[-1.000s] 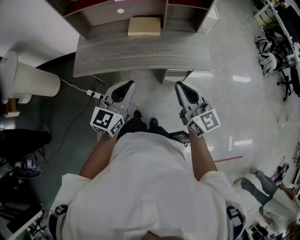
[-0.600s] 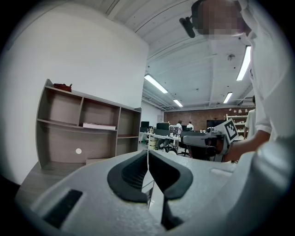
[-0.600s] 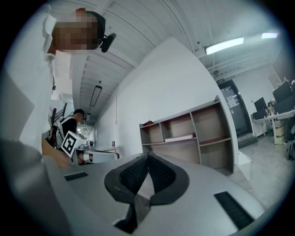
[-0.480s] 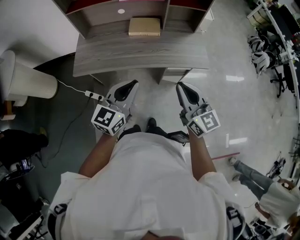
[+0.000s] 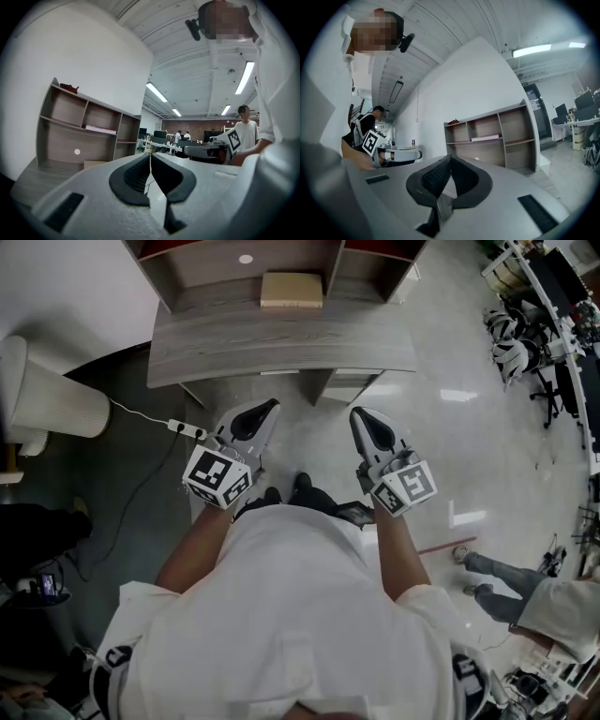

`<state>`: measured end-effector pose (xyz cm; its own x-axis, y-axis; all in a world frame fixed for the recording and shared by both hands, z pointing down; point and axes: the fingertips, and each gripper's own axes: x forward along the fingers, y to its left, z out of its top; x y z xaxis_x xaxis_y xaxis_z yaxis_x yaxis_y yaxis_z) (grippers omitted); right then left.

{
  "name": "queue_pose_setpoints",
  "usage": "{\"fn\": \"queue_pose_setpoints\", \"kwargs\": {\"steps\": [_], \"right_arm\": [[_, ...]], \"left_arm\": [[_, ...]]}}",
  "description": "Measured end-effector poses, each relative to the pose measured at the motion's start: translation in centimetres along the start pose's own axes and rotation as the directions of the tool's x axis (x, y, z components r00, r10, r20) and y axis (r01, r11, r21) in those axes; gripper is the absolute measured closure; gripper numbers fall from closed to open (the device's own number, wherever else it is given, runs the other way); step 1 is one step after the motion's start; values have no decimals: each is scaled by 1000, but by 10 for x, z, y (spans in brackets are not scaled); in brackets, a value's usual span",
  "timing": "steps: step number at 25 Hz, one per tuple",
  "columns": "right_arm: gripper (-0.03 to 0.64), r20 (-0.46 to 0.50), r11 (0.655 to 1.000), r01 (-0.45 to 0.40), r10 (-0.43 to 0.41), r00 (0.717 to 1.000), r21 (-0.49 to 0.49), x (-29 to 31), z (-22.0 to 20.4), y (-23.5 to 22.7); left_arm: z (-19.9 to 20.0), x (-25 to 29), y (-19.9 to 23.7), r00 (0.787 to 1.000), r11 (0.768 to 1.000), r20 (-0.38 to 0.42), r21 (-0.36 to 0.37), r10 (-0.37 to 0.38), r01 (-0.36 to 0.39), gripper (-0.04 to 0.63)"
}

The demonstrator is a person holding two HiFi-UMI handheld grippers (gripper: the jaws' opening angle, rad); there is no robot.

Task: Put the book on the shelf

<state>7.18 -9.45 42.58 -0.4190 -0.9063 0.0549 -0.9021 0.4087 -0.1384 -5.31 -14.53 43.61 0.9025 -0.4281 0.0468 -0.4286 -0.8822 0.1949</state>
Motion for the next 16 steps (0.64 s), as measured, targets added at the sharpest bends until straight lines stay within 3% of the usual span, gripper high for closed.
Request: {"fn": "queue_pose_setpoints", "kwargs": {"steps": [6,11,16], "right_arm": [[601,-15,1000,24,-24,1000,-4,-2,-4,13],[601,-4,999,38,-38,999,-27,-3,4,24],[601,-10,998,59,-59,998,-22,-6,0,31]], "left_arm": [[-4,-20,-3,1000,1000,-7,-9,0,-1,572],[6,-35,1,999,1000,42,-7,26,-25,572],[-2,-42,3,1000,1000,16,-29,8,-8,572]]}}
